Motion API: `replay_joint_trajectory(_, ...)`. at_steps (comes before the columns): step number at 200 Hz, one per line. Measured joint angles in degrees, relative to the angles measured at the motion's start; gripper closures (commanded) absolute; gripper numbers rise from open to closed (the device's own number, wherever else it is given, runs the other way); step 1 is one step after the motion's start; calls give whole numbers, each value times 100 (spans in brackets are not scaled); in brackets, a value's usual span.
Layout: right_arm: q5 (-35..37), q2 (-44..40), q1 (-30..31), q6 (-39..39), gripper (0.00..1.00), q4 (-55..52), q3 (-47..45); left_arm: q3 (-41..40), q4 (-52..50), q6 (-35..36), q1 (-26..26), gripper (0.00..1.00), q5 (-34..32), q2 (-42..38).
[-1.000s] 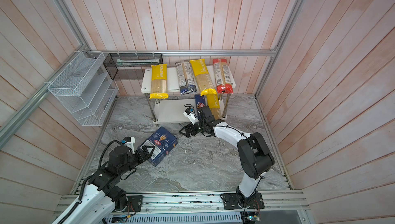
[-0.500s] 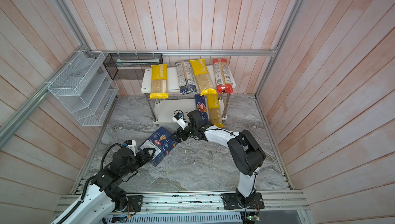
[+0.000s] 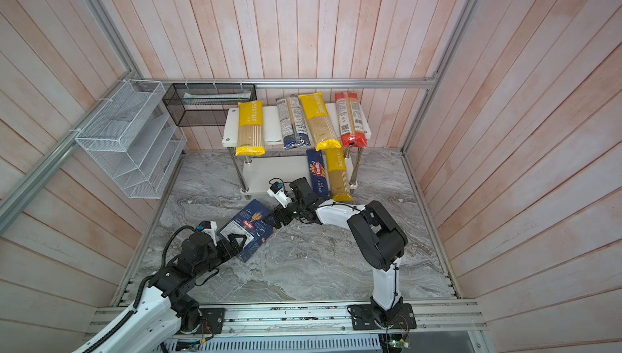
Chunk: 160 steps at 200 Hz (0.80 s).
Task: Arrange pasta packages on shelves
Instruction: Pick up the pasta box from the center of the table.
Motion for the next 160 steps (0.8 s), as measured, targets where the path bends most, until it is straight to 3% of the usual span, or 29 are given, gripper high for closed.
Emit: replay_joint_trajectory(160, 44, 254, 245, 103, 26, 85, 186, -11, 203, 538, 0, 0, -275, 190)
